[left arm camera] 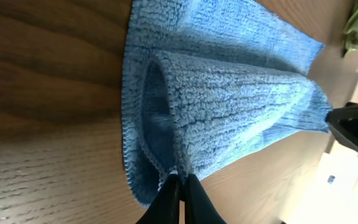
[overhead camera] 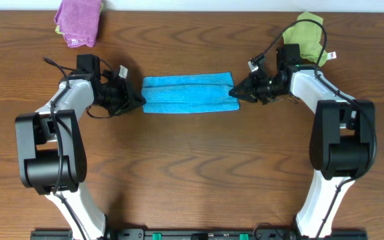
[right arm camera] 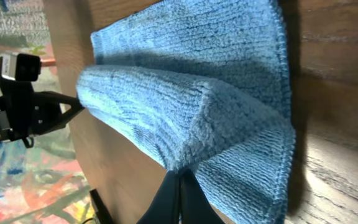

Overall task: Fold the cloth
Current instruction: 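Carry the near edge forward over the far edge and release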

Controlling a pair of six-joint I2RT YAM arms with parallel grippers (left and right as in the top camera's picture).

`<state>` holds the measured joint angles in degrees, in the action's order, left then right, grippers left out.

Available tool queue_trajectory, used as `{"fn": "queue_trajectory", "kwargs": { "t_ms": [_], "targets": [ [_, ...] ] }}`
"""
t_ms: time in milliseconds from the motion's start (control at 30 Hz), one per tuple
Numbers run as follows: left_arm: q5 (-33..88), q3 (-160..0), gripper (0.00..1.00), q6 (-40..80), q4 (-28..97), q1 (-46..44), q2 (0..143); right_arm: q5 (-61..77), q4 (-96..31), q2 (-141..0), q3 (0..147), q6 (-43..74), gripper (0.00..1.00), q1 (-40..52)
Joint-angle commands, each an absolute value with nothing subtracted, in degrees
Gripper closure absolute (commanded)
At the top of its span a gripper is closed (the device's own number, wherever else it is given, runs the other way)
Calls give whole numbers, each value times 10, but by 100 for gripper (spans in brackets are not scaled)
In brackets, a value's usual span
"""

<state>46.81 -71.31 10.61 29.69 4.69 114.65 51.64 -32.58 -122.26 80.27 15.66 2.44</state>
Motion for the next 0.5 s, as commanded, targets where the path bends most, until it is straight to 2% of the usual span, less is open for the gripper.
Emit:
{"fn": "queue_trajectory", "kwargs": {
  "t_ms": [0,267,467],
  "targets": [
    [445,-718,94,91,298,44,1134,512,-324,-1226,809,143,99,23],
    [444,-719,94,98,278,44,1134,512,-291,-1226,809,155,99,23],
    [443,-719,94,158,173,44,1135,513,-196,-1226,810,217,99,25]
  ]
}}
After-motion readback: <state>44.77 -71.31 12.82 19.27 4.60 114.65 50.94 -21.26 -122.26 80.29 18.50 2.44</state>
